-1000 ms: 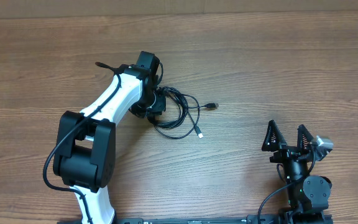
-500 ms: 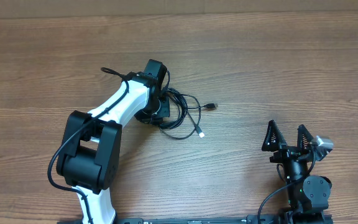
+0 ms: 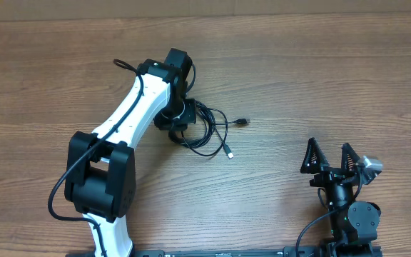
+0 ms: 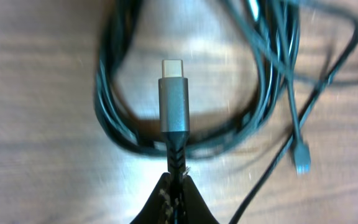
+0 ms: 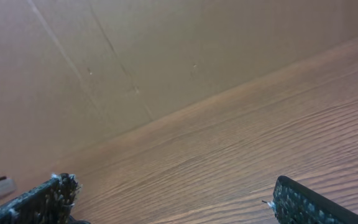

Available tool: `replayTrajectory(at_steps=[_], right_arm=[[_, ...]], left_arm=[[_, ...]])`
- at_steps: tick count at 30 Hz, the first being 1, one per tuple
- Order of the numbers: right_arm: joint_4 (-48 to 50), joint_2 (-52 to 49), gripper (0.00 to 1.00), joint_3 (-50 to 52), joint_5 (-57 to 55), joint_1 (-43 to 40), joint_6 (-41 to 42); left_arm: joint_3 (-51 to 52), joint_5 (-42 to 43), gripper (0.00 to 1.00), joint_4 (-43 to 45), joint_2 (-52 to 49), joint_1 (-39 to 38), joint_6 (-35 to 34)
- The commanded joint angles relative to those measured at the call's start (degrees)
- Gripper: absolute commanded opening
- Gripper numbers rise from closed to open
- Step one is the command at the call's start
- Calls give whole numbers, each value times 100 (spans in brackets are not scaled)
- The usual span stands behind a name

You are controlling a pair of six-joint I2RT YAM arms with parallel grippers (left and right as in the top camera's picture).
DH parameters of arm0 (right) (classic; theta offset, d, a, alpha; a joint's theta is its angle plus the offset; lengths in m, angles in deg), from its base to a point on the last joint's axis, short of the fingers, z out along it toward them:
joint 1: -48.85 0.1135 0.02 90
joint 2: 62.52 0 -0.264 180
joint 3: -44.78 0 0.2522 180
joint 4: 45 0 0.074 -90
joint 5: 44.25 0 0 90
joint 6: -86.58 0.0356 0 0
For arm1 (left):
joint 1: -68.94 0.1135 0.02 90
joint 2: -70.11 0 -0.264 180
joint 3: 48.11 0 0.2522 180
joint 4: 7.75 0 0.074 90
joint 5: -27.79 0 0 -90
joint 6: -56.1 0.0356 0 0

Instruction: Untangle cables

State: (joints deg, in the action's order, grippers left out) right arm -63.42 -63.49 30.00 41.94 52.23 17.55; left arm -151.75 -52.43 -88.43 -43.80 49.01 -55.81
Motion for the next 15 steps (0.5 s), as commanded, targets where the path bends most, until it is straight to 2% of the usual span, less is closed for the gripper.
replayTrajectory(at_steps=[1,10,15], right_arm=[[24,15,100,52,7,-24,26],[24,15,100,52,7,-24,26],[24,15,100,52,7,-24,26]], left_arm=[[155,382,4,-166,28,-136,76],[903,531,4,-157,28,-815,-127],[1045,557,9,-155,28,-1176,-125]])
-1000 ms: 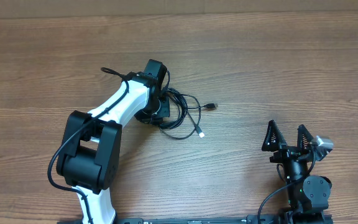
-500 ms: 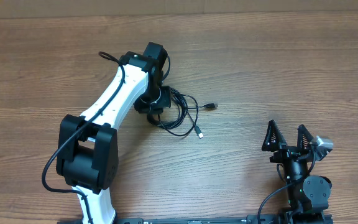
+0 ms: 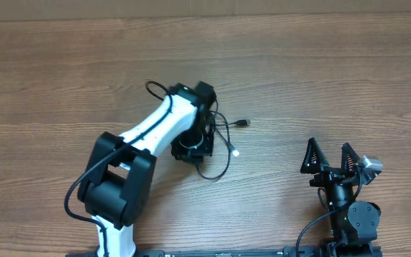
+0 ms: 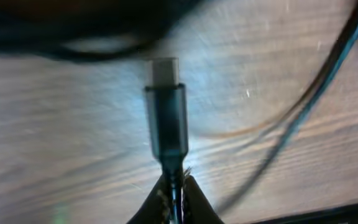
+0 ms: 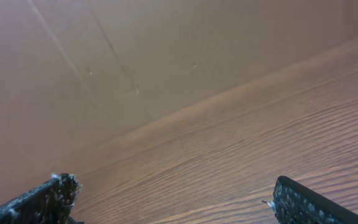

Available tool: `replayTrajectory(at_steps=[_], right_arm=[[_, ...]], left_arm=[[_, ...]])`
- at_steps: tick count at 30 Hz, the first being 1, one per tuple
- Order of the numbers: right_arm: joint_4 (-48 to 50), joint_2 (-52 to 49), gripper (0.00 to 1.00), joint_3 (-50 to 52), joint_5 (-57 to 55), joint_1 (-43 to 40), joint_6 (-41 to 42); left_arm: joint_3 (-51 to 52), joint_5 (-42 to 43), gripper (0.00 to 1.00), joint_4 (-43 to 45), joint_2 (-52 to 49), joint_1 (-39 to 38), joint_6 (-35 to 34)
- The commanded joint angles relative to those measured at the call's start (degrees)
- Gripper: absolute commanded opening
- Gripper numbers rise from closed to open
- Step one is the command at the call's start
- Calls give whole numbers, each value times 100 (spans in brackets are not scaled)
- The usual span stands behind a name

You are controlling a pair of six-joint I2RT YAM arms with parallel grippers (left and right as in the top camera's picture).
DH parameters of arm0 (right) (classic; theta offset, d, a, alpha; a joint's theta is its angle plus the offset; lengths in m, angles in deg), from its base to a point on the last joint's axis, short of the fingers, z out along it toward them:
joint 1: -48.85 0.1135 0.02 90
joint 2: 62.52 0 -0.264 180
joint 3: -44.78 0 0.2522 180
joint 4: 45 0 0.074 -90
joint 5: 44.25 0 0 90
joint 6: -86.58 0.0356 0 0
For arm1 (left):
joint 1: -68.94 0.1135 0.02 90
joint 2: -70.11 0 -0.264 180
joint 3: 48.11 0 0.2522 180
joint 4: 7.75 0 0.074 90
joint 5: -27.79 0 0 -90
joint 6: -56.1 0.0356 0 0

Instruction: Untangle cables

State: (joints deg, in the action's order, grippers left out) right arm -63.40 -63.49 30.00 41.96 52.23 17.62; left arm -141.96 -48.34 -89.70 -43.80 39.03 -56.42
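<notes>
A tangle of black cables (image 3: 216, 139) lies mid-table, partly hidden under my left arm. My left gripper (image 4: 174, 196) is shut on a braided cable just behind its grey USB-C plug (image 4: 165, 109), which sticks out ahead of the fingers over bare wood. Blurred black strands (image 4: 303, 112) cross the top and right of the left wrist view. One loose plug end (image 3: 242, 123) points right, another (image 3: 234, 151) lies lower. My right gripper (image 3: 332, 158) stands open at the front right, far from the cables, its fingertips (image 5: 55, 190) apart with nothing between them.
The wooden table (image 3: 334, 71) stretches all around. A cardboard wall (image 5: 166, 50) rises behind the far edge in the right wrist view. The left arm's own black lead (image 3: 155, 89) loops above its wrist.
My left gripper, still shut on the braided cable, has moved to the right and toward the front. The coil that lay ahead of the plug is now mostly out of its view. The right arm is unchanged.
</notes>
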Motion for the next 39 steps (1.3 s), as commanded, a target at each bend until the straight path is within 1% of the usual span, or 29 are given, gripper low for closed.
replayTrajectory(at_steps=[1,3,5,6,8,11,12,14,16,18,19,20,21,23,29,30,31,39], right_arm=[[22,15,100,52,4,-24,20],[22,15,100,52,4,-24,20],[22,15,100,52,4,-24,20],[22,15,100,52,4,-24,20],[22,15,100,52,4,-24,20],[22,15,100,52,4,-24,17],[22,15,100,52,4,-24,20],[22,15,100,52,4,-24,20],[22,15,100,52,4,-24,20],[22,15,100,52,4,-24,17],[22,15,100,52,4,-24,20],[22,15,100,52,4,-24,20],[22,15,100,52,4,-24,20],[22,15,100,52,4,-24,20],[22,15,100,52,4,-24,20],[22,15,100,52,4,-24,20],[22,15,100,52,4,-24,20],[22,15,100,52,4,-24,20]], left_arm=[[66,238,10,-37,28,-225,-61],[66,599,8,-33,28,-297,26],[59,1084,9,0,28,-313,247],[42,1355,13,4,28,-313,402],[-37,1620,18,-28,28,-262,608],[-302,1617,32,-190,28,-98,636],[-404,1620,41,-243,28,-35,636],[-660,1615,57,-341,28,114,682],[-780,1541,58,-343,28,181,719],[-914,1215,58,-326,28,258,710],[-968,953,60,-286,28,295,708],[-1012,693,70,-251,28,334,682],[-1075,350,76,-245,28,407,551],[-1139,87,77,-245,28,531,442],[-1298,55,81,-20,28,1078,426],[-1298,55,95,87,28,1187,428],[-1298,55,100,175,28,1290,428],[-1296,52,100,245,28,1766,431]])
